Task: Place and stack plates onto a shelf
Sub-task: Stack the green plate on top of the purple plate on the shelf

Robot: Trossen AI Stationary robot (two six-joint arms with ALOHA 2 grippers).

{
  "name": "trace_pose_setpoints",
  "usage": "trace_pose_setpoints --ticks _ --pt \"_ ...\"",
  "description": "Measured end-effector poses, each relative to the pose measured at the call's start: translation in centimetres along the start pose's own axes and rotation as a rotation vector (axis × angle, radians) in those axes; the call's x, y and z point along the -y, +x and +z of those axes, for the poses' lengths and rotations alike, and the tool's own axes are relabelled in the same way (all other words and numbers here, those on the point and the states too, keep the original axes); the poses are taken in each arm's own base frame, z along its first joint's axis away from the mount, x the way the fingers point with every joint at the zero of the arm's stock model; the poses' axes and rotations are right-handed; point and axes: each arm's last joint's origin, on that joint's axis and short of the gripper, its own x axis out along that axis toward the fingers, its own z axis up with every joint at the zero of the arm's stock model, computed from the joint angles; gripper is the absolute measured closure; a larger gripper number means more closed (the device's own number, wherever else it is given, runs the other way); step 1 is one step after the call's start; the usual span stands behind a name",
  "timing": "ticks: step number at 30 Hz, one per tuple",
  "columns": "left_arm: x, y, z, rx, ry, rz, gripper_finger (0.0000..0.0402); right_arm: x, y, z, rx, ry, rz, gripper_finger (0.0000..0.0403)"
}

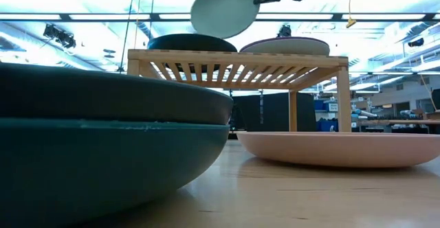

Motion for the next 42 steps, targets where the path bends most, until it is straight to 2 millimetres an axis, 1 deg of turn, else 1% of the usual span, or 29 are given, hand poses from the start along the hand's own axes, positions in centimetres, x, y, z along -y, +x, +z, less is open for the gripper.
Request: trace_pose_setpoints --ticks 4,9,15,18,20,23,25,27,30,33,36,39,42 --pt "0.0 0.0 0.0 -0.001 0.0 -0.002 0.0273 0.6 -0.2 0.6 -0.005 -0.056 -0.048 0.0384" --pt "0.0 0.0 0.0 -0.003 0.001 -0.004 0.0273 2.3 -1.0 2.5 0.015 -0.034 -0.053 0.0384" --pt "0.0 0.0 -0.1 -0.011 0.003 -0.005 0.0273 5.2 -2.7 5.4 0.04 0.039 -0.034 0.0384" --pt "0.0 0.0 -0.1 -0.012 0.004 -0.006 0.0273 6.8 -3.3 6.2 0.029 0.041 -0.024 0.0384" --pt "0.0 0.0 -0.1 -0.012 0.004 -0.006 0.0273 8.0 -3.8 6.6 0.016 0.078 -0.015 0.0384" --pt "0.0 0.0 -0.1 -0.013 0.004 -0.006 0.0273 10.1 -4.4 6.9 -0.012 0.158 0.078 0.0385" --pt "0.0 0.0 -0.1 -0.013 0.004 -0.006 0.0273 11.5 -4.5 6.8 -0.054 0.238 0.198 0.0385" --pt "0.0 0.0 -0.1 -0.013 0.004 -0.006 0.0273 12.8 -4.4 6.4 -0.133 0.31 0.321 0.0385" --pt "0.0 0.0 -0.1 -0.013 0.004 -0.006 0.0273 14.6 -4.1 5.3 -0.305 0.383 0.413 0.0385" --pt "0.0 0.0 -0.1 -0.013 0.004 -0.006 0.0273 15.9 -4.0 3.7 -0.488 0.41 0.394 0.0385" --pt "0.0 0.0 -0.1 -0.013 0.005 -0.006 0.0273 16.6 -3.9 2.3 -0.639 0.398 0.349 0.0384" --pt "0.0 0.0 -0.1 -0.013 0.005 -0.006 0.0273 16.7 -3.7 1.5 -0.737 0.376 0.341 0.0384" --pt "0.0 0.0 -0.1 -0.013 0.005 -0.006 0.0273 16.3 -3.3 0.9 -0.792 0.364 0.359 0.0384"
